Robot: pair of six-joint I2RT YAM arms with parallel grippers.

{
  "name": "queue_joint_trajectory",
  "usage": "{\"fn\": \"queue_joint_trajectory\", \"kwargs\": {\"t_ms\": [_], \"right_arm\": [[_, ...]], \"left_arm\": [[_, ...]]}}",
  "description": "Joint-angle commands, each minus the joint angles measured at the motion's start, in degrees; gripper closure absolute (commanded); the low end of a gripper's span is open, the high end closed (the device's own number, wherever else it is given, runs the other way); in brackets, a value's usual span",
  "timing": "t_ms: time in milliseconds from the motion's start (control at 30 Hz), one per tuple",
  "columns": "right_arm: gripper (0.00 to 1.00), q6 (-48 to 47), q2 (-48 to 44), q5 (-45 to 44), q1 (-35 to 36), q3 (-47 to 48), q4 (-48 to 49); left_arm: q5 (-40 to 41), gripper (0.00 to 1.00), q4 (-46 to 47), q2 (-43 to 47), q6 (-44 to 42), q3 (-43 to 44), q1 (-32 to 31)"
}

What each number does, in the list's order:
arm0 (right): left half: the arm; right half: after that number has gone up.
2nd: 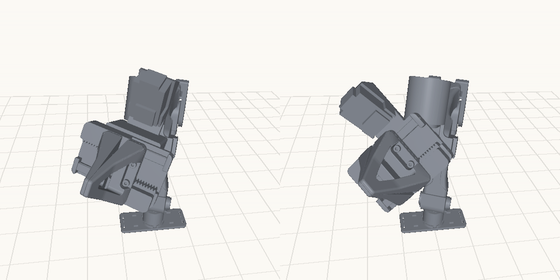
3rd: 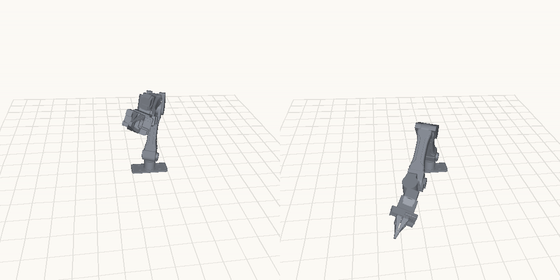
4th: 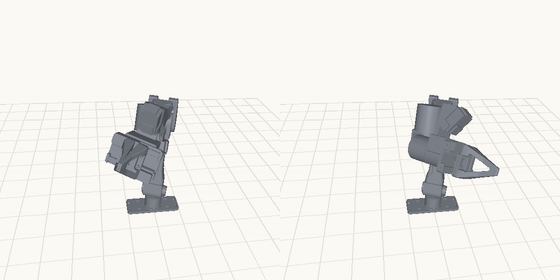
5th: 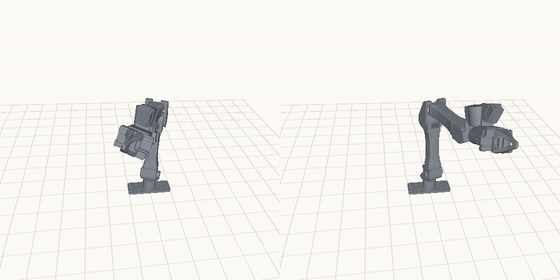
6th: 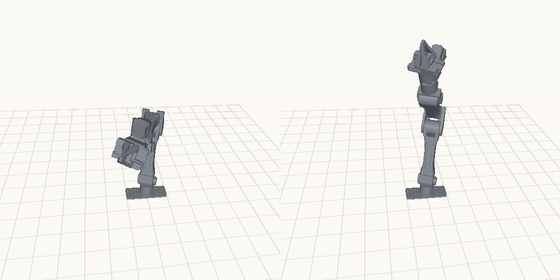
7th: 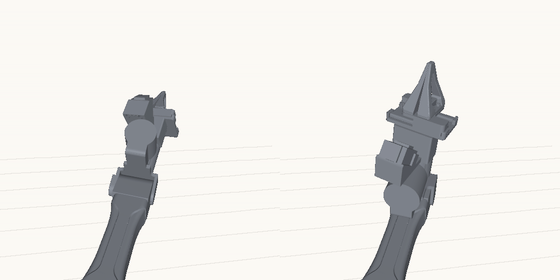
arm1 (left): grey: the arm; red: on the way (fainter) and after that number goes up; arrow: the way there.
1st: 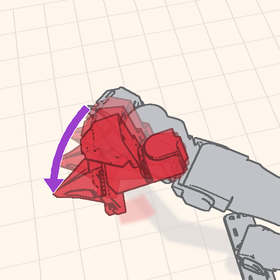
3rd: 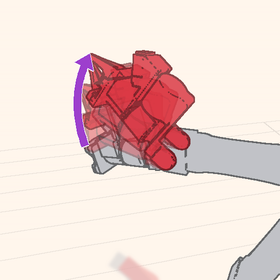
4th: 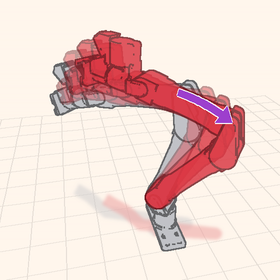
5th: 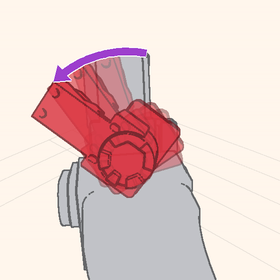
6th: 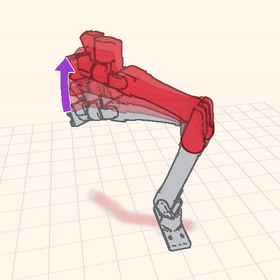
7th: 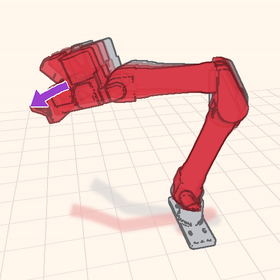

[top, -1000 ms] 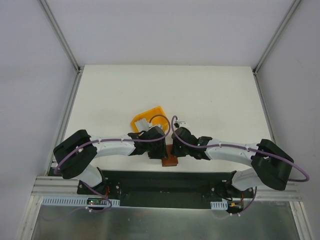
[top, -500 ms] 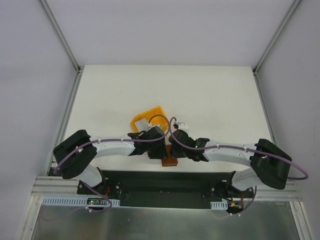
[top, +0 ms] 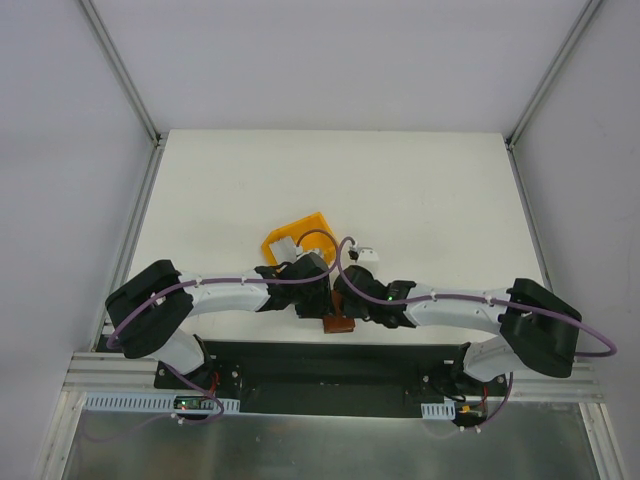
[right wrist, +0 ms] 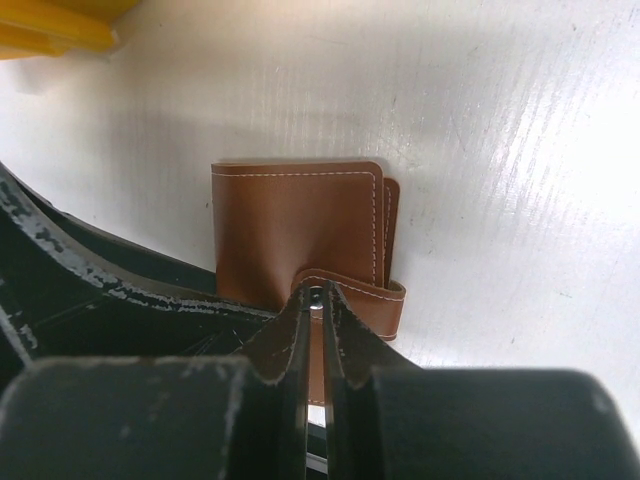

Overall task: Put the credit cards into the card holder
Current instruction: Close the card holder at the center of the board.

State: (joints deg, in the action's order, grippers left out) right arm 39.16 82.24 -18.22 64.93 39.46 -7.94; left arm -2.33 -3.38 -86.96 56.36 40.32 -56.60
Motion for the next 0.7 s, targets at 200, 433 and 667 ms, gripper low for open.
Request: {"fn": "queue_joint_trajectory", "kwargs": {"t_ms": [200, 433, 667], "right_arm": [[1.00, 4.5, 7.4, 5.9, 4.4, -4.3, -13.3], [1.00, 5.7, 9.0, 5.1, 5.9, -3.9, -15.3], [1.00, 4.3, 9.4, 4.9, 5.7, -3.3, -14.3]], "left_arm": [[2.0, 0.61, -5.1, -1.9, -0.5, -2.9, -0.4], [3.1, 0.62, -5.1, -2.1, -0.5, -3.0, -0.4], [3.5, 0.61, -5.1, -2.2, -0.5, -2.8, -0.4]]}}
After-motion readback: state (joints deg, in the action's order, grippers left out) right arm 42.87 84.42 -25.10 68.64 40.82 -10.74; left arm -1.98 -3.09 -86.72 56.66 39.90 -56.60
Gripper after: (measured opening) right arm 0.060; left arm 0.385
